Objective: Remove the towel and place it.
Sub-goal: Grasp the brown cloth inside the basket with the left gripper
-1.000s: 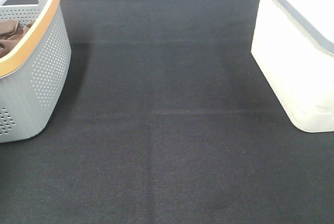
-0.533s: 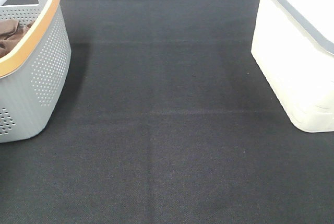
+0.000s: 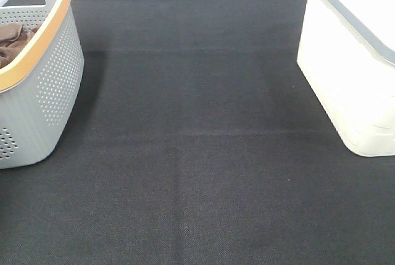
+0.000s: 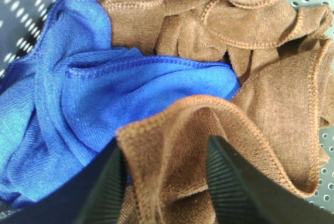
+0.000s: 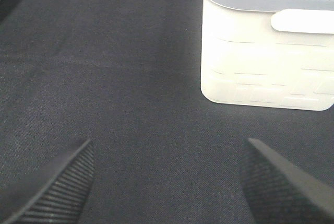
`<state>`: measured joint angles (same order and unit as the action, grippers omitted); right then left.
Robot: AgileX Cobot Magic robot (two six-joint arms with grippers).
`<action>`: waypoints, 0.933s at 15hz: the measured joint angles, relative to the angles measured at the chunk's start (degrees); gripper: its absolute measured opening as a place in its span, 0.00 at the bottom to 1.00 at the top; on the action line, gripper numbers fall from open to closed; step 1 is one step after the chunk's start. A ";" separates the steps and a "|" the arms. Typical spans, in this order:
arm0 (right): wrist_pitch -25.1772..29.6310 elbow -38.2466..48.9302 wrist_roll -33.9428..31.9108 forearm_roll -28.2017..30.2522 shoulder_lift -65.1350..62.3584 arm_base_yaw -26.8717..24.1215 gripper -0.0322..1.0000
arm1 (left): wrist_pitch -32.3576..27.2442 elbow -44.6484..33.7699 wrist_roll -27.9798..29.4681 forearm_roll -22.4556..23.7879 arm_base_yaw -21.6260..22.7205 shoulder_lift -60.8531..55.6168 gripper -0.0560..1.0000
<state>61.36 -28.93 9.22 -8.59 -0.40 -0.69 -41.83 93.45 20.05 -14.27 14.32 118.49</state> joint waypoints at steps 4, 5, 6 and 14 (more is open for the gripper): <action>0.00 0.00 0.00 0.00 0.00 0.00 0.74 | 0.00 0.00 -0.46 0.00 0.00 0.00 0.26; 0.00 0.00 0.00 0.00 0.00 0.00 0.74 | 0.00 0.00 -0.69 0.00 0.00 0.00 0.20; 0.00 0.00 0.00 0.00 0.00 0.00 0.74 | 0.00 0.00 -0.69 0.00 0.00 0.00 0.20; 0.00 0.00 0.00 0.00 0.00 0.00 0.74 | 0.06 2.46 -5.84 -1.03 0.00 -0.69 0.05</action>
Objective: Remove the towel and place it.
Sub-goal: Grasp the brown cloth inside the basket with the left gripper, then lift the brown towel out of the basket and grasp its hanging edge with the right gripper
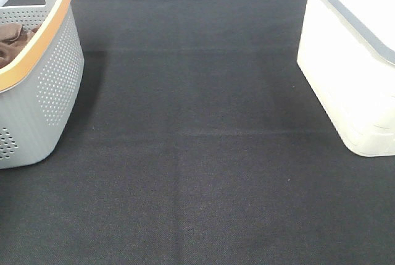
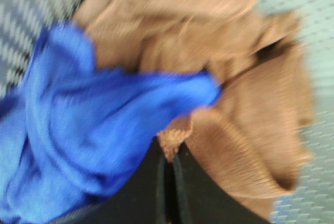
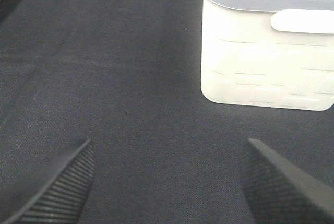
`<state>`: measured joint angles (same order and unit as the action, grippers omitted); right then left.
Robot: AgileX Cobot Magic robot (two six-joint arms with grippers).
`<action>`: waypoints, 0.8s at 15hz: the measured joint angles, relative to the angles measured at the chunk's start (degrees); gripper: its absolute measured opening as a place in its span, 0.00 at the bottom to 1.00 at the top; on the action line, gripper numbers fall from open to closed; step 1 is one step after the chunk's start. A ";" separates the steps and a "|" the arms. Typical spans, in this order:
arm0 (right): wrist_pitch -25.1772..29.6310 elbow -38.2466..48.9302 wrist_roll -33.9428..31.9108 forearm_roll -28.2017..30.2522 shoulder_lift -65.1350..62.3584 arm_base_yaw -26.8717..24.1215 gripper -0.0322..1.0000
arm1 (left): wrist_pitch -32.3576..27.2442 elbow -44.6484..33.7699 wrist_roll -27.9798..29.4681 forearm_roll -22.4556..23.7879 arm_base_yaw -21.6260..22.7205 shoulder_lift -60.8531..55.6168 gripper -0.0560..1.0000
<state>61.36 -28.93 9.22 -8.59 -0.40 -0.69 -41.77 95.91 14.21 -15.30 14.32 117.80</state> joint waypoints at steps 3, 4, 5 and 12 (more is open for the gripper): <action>0.00 0.00 0.00 0.00 0.00 0.00 0.74 | -0.06 3.95 -2.58 -1.83 0.00 -3.32 0.05; 0.00 0.00 0.00 0.00 0.00 0.00 0.74 | -0.17 4.53 -3.61 -2.86 0.00 -4.18 0.05; 0.00 0.00 0.00 0.00 0.00 0.00 0.74 | -0.17 4.81 -4.87 -4.01 0.00 -5.16 0.05; 0.00 0.00 0.00 0.00 0.00 0.00 0.74 | 3.09 4.87 -14.21 -17.65 0.00 -14.21 0.05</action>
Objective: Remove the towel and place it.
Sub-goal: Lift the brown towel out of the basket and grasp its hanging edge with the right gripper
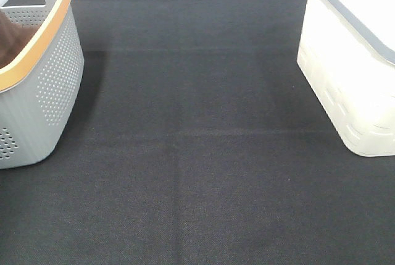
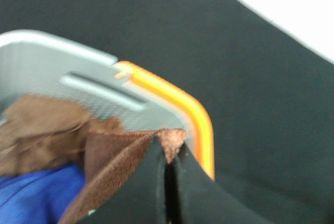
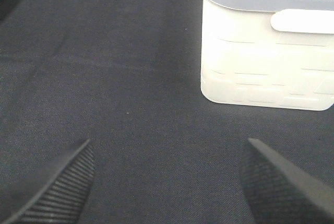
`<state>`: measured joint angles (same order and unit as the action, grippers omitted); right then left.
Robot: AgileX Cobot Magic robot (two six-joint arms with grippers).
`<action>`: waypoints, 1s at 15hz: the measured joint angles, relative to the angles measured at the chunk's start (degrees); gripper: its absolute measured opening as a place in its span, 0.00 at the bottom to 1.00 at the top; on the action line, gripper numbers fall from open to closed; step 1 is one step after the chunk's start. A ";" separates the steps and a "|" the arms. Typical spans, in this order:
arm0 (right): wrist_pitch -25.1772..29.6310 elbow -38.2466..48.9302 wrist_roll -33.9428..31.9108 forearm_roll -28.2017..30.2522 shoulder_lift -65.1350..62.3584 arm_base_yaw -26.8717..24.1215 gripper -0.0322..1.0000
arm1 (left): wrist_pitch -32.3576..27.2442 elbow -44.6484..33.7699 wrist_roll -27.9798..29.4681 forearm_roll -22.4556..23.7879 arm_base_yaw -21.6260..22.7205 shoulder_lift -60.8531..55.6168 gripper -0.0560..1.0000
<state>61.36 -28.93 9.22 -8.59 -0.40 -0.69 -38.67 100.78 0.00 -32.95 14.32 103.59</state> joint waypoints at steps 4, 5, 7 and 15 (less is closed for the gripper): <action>0.00 0.00 -0.11 0.00 0.00 0.00 0.74 | 4.01 0.00 -10.77 -19.08 0.00 -6.65 0.05; -0.11 0.00 -0.74 -0.06 0.00 0.00 0.74 | 4.93 0.00 -13.64 -23.43 -0.29 -8.02 0.05; -0.17 0.00 -0.97 -0.92 0.00 0.00 0.74 | 7.68 0.57 -18.79 -30.83 -2.41 -9.74 0.05; -21.31 -1.15 10.94 -29.62 12.72 0.00 0.74 | 14.61 7.79 -30.08 -36.44 -23.15 -10.66 0.05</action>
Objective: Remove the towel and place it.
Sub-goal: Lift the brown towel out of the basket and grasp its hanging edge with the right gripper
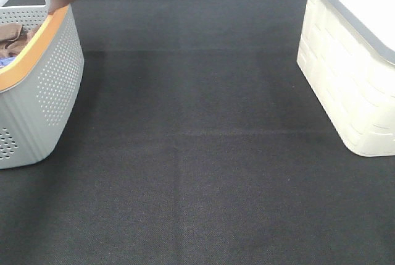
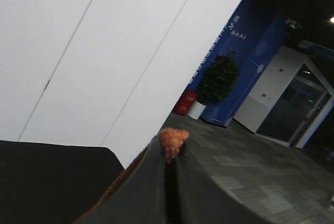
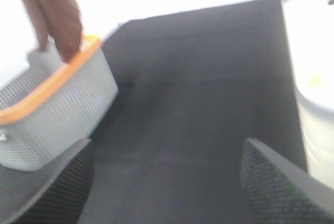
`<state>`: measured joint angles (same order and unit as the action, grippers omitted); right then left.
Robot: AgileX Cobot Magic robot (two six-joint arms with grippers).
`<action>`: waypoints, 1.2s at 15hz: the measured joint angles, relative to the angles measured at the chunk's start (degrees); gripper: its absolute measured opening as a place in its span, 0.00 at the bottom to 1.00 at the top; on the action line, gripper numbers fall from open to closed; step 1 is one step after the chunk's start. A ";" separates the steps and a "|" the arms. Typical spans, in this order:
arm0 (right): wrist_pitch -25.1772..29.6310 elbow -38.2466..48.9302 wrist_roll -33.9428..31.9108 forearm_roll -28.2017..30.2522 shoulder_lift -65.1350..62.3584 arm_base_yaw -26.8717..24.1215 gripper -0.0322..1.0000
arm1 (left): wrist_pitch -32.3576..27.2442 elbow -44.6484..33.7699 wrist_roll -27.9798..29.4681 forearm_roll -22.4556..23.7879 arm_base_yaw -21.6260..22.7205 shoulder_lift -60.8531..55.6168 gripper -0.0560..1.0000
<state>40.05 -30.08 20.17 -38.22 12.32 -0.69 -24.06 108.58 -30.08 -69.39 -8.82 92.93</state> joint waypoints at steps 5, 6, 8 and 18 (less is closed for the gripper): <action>-0.74 -7.51 33.12 -24.35 22.29 0.00 0.72 | 2.86 0.23 -2.64 0.29 -7.56 0.92 0.05; 1.95 -10.60 36.33 -24.75 27.10 0.00 0.71 | 3.04 0.23 -2.92 0.34 -8.88 1.66 0.05; 5.73 -17.88 38.04 -24.18 36.38 0.17 0.71 | 3.04 0.23 -3.04 0.92 -11.34 3.38 0.05; -19.02 -29.39 15.93 9.91 59.99 30.60 0.71 | 4.53 0.23 -3.38 4.87 -18.16 7.33 0.05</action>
<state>21.03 -59.47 36.10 -28.30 72.31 29.91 -19.54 108.80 -33.46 -64.52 -26.99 100.27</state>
